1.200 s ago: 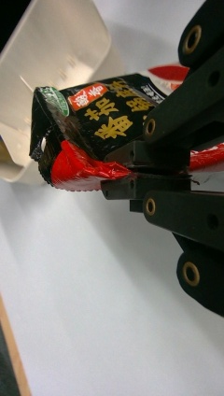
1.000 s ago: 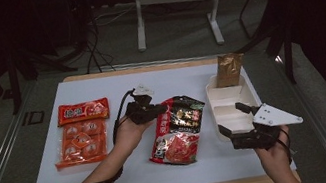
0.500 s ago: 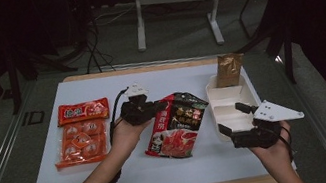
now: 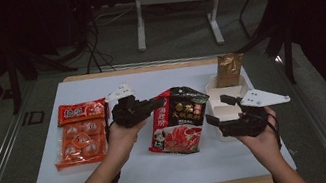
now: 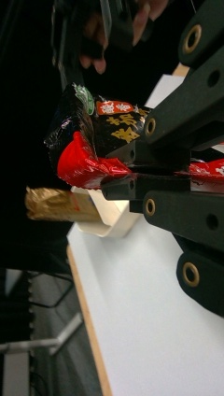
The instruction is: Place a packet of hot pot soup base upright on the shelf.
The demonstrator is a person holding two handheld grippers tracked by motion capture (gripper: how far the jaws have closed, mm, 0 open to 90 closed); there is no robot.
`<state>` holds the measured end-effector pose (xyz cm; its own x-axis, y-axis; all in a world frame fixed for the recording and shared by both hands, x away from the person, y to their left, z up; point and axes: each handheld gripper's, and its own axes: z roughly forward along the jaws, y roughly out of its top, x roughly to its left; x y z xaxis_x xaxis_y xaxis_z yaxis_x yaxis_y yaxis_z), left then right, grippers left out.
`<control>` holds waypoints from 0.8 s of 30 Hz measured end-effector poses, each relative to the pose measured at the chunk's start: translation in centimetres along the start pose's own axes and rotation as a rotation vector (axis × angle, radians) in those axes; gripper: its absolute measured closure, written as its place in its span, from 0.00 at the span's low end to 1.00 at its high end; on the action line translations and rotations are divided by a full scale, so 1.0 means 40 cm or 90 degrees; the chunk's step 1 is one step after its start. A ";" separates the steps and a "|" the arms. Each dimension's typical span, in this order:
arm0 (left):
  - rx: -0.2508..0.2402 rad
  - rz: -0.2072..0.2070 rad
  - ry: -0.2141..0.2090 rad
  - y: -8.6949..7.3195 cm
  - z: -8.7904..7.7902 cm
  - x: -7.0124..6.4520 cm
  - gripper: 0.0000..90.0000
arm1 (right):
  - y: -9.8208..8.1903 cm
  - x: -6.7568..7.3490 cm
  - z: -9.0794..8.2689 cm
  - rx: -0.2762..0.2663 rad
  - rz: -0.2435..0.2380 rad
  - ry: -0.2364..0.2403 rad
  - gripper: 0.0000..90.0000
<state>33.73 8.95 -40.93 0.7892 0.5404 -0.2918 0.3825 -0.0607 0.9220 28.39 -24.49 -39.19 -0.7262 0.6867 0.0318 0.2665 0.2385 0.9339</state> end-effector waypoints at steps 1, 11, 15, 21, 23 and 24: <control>-0.004 -0.002 -0.001 0.000 -0.002 -0.001 0.97 | 0.003 0.001 0.006 0.000 -0.002 0.001 0.20; -0.030 -0.004 -0.006 0.002 -0.007 -0.024 0.97 | 0.025 -0.007 0.067 0.017 0.026 0.050 0.47; -0.031 -0.003 -0.013 0.002 -0.003 -0.029 0.97 | 0.029 -0.004 0.074 0.017 0.029 0.056 0.61; -0.035 0.003 -0.020 0.001 0.000 -0.036 0.96 | 0.040 -0.003 0.069 0.019 0.026 0.053 0.79; -0.029 0.004 -0.024 0.002 0.000 -0.033 0.96 | 0.047 -0.012 0.063 0.024 0.033 0.082 0.84; -0.026 0.004 -0.024 0.004 0.000 -0.033 0.96 | 0.049 -0.013 0.062 0.025 0.035 0.086 0.84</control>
<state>32.75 8.24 -40.40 0.8094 0.5083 -0.2941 0.3579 -0.0299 0.9333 30.86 -22.67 -38.28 -0.7875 0.6019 0.1325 0.3307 0.2314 0.9149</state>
